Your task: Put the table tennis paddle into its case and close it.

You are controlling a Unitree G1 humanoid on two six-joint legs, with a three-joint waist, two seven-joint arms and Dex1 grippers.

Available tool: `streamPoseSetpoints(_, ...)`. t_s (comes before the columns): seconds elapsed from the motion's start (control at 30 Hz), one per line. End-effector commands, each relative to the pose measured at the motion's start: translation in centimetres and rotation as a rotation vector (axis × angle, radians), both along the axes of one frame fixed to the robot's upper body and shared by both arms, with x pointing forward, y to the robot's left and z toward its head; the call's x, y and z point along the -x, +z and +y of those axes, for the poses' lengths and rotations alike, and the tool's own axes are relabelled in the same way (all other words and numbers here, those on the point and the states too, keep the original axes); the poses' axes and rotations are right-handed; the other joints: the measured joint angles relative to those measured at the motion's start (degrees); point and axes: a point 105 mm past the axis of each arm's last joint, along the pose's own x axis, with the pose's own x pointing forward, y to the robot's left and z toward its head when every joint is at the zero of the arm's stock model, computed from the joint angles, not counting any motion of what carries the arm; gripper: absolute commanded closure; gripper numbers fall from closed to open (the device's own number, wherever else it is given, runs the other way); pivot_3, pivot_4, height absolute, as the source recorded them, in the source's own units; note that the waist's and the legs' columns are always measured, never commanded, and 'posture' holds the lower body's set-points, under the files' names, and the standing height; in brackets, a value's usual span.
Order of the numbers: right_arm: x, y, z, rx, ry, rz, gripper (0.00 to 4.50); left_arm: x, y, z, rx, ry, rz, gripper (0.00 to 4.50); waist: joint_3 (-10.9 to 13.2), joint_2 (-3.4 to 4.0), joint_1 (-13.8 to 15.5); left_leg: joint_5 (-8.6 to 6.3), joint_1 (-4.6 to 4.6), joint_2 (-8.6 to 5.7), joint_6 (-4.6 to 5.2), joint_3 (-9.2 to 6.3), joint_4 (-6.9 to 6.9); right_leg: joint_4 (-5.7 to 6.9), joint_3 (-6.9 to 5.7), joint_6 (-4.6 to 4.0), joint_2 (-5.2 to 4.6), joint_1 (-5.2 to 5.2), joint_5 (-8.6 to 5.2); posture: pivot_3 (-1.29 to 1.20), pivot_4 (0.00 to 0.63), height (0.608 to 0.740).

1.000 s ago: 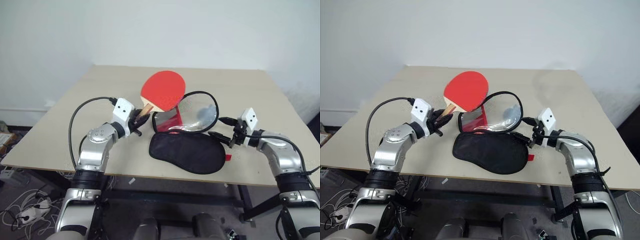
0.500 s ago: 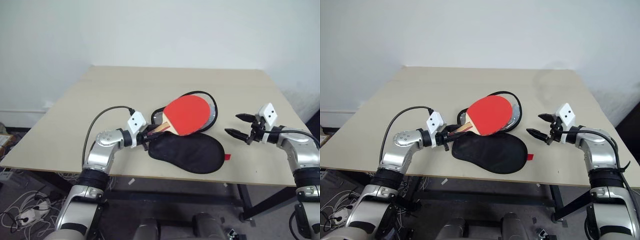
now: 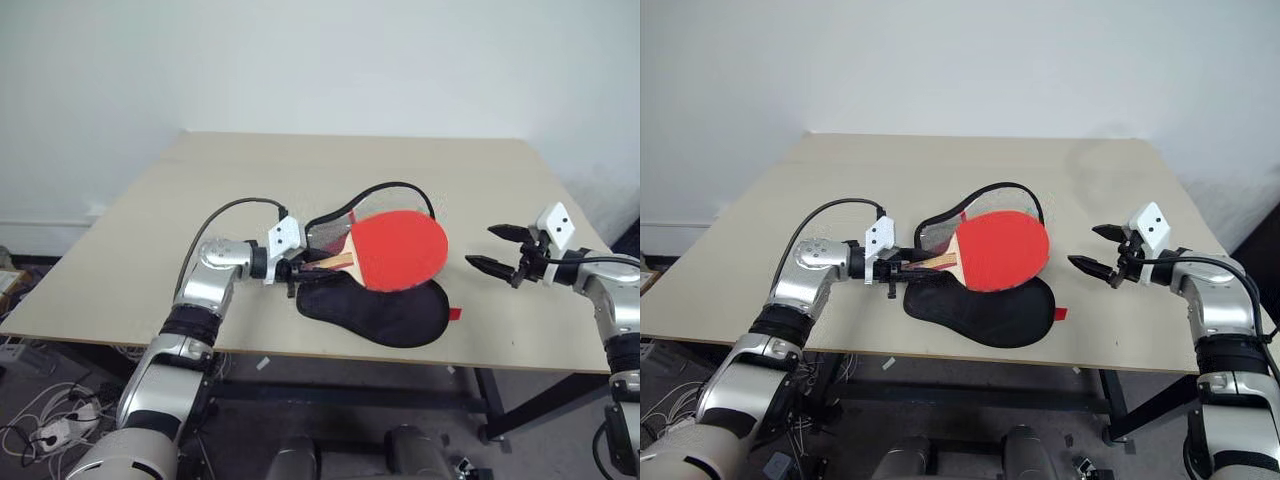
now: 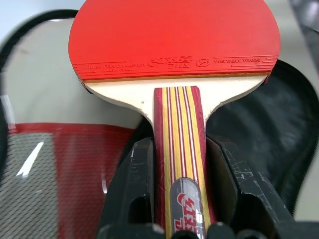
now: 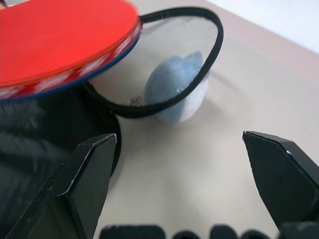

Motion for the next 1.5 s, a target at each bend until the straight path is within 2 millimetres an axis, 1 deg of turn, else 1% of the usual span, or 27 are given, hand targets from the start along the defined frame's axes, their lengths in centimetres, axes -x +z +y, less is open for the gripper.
streamPoseSetpoints(0.03,0.0,2.5,-0.4,0.005,-0.012,-0.094,0.09,-0.3,1.4,-0.7,-0.021,-0.068,-0.064,3.39,0.0,0.0,-0.06,0.0,0.0,0.0,0.0,0.04,0.0,0.0,0.04,0.0,0.0,-0.02,0.0,0.0,0.0,0.74)
streamPoseSetpoints(0.3,0.8,2.3,-0.6,0.006,-0.022,-0.093,0.09,-0.8,1.1,-0.7,-0.081,-0.111,-0.037,3.39,0.01,-0.02,0.14,0.0,-0.01,0.0,0.01,0.07,0.1,0.03,0.09,0.02,0.0,-0.02,0.0,0.0,0.0,0.74)
streamPoseSetpoints(0.5,1.2,2.2,-0.6,0.008,-0.031,-0.09,0.09,-0.8,0.6,-0.5,-0.13,-0.147,-0.002,3.39,0.02,-0.03,0.04,-0.01,0.0,0.0,0.01,0.12,0.13,0.03,0.13,0.03,0.0,-0.01,0.0,0.0,0.0,0.74)
streamPoseSetpoints(0.67,1.4,2.2,-0.6,0.006,-0.038,-0.09,0.09,-0.8,0.6,-0.8,-0.148,-0.175,0.0,3.39,0.04,-0.06,0.2,0.0,-0.03,0.0,0.02,0.12,0.14,0.03,0.14,0.04,0.0,-0.02,0.0,0.0,0.0,0.74)
streamPoseSetpoints(0.83,1.8,2.0,-0.4,-0.003,-0.039,-0.086,0.09,-0.8,0.0,-0.9,-0.193,-0.194,-0.001,3.39,0.04,-0.07,0.25,0.0,-0.02,0.0,0.01,0.12,0.17,0.03,0.13,0.05,0.0,0.0,0.01,0.0,0.0,0.74)
streamPoseSetpoints(0.93,2.4,2.1,0.1,-0.034,-0.015,-0.062,0.09,-0.6,-0.5,-1.0,-0.222,-0.211,0.001,3.39,0.04,-0.07,0.17,-0.01,-0.02,0.0,0.02,0.12,0.17,0.03,0.15,0.06,0.0,0.0,0.01,0.0,0.0,0.74)
streamPoseSetpoints(1.1,3.9,1.8,0.5,-0.033,0.036,-0.003,0.09,-0.7,-0.8,-1.1,-0.242,-0.212,0.004,3.39,0.05,-0.09,0.26,-0.01,-0.03,0.0,0.02,0.13,0.18,0.05,0.17,0.06,0.0,-0.01,0.01,0.0,0.0,0.74)
streamPoseSetpoints(1.5,4.5,1.7,0.8,-0.027,0.03,0.003,0.09,-1.5,-0.6,-1.8,-0.256,-0.17,-0.005,3.39,0.08,-0.14,1.37,-0.02,-0.06,0.0,0.0,0.14,0.36,0.05,0.16,0.1,0.0,0.04,0.02,0.0,0.0,0.74)
